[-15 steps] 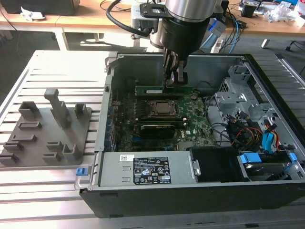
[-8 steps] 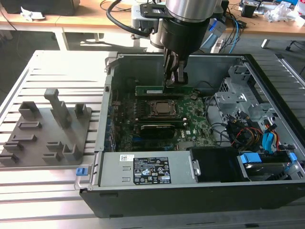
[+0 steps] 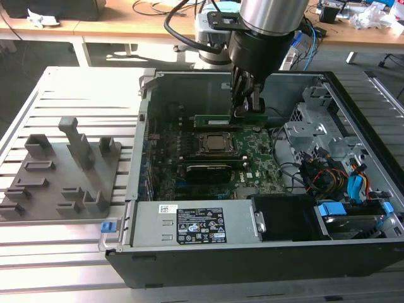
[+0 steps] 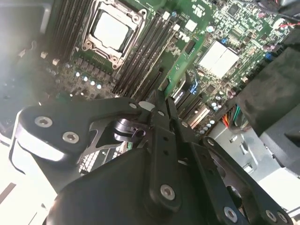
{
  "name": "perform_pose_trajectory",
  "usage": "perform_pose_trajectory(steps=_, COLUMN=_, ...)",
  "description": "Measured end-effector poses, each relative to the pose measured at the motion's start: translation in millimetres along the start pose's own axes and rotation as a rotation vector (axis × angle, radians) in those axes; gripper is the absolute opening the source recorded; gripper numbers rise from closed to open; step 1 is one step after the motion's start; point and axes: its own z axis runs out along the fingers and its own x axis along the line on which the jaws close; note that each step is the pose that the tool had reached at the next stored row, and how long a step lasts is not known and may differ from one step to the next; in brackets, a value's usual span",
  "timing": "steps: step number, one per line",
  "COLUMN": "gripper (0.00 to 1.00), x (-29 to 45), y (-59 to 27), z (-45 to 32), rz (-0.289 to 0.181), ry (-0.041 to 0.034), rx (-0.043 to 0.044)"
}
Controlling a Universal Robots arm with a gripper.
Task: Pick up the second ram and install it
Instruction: 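Insert the second ram into the second slot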
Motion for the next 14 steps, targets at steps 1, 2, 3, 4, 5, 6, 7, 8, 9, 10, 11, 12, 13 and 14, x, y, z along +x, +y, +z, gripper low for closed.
perform_pose_trajectory(steps=1, gripper=0.13, x=-0.3, y=-2.8, z=1.3, rz=0.000, ry=-0.0002, rx=-0.0002)
perform_pose_trajectory(steps=2, gripper=0.13, x=-0.8, y=-4.3, z=2.0, rz=0.000, ry=-0.0002, rx=-0.0004)
perform_pose_trajectory(steps=3, gripper=0.13, x=-3.7, y=-6.3, z=3.3, rz=0.000, ry=-0.0002, rx=-0.0004)
perform_pose_trajectory(steps=4, gripper=0.13, x=-7.8, y=-6.7, z=4.2, rz=0.000, ry=0.0000, rx=-0.0005)
perform_pose_trajectory(steps=5, gripper=0.13, x=-15.6, y=-7.1, z=6.3, rz=0.000, ry=-0.0002, rx=-0.0004)
perform_pose_trajectory(steps=6, gripper=0.13, x=-20.0, y=-7.8, z=7.7, rz=0.000, ry=-0.0002, rx=-0.0005)
perform_pose_trajectory(steps=7, gripper=0.13, x=-22.0, y=-8.8, z=9.0, rz=0.000, ry=-0.0001, rx=-0.0005)
perform_pose_trajectory(steps=8, gripper=0.13, x=-22.5, y=-10.0, z=10.3, rz=0.000, ry=-0.0003, rx=-0.0007)
perform_pose_trajectory(steps=9, gripper=0.13, x=-22.5, y=-11.2, z=11.5, rz=0.000, ry=-0.0003, rx=-0.0008)
perform_pose_trajectory(steps=10, gripper=0.13, x=-22.2, y=-13.9, z=14.3, rz=0.000, ry=-0.0002, rx=-0.0013)
perform_pose_trajectory(steps=11, gripper=0.13, x=-21.9, y=-16.5, z=16.4, rz=0.000, ry=-0.0001, rx=-0.0019)
perform_pose_trajectory(steps=12, gripper=0.13, x=-21.7, y=-19.2, z=18.2, rz=0.000, ry=0.0000, rx=-0.0025)
perform_pose_trajectory(steps=13, gripper=0.13, x=-21.2, y=-26.8, z=22.2, rz=0.000, ry=0.0002, rx=-0.0040)
perform_pose_trajectory(steps=14, gripper=0.13, x=-20.7, y=-33.1, z=25.5, rz=0.000, ry=0.0003, rx=-0.0053)
